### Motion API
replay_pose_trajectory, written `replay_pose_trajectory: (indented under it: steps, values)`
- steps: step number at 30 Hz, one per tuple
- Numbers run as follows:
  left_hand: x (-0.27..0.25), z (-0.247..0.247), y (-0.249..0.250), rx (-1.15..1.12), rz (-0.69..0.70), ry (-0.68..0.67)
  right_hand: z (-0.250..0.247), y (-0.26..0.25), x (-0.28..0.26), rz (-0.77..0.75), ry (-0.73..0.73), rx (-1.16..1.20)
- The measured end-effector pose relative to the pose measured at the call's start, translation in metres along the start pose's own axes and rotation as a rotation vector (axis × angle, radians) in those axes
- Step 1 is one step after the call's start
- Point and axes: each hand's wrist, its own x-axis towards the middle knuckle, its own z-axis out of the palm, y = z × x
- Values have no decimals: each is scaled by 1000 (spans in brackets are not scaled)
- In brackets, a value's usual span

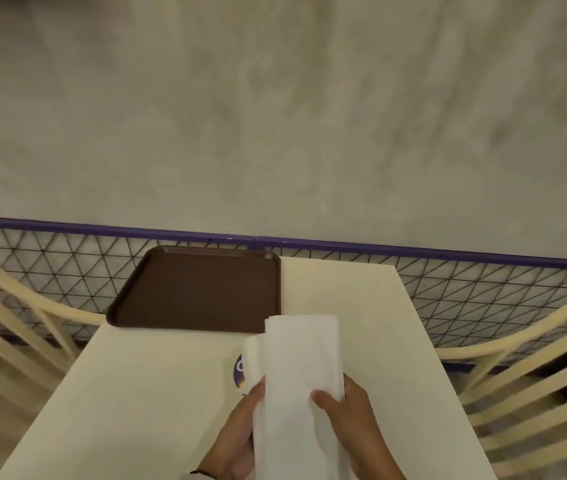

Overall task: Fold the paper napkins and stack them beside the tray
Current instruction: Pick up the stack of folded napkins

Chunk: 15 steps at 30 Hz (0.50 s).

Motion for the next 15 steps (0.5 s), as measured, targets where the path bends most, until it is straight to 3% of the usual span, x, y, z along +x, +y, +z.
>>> replay_pose_trajectory:
  steps: [9, 15]
  values:
    - [-26, -95, 63, -39, -84, 59, 71, -35, 12, 214, -200, 448]
    - [-31, -159, 118, -74, 72, 230, 124, -74, 37, 199, -316, 654]
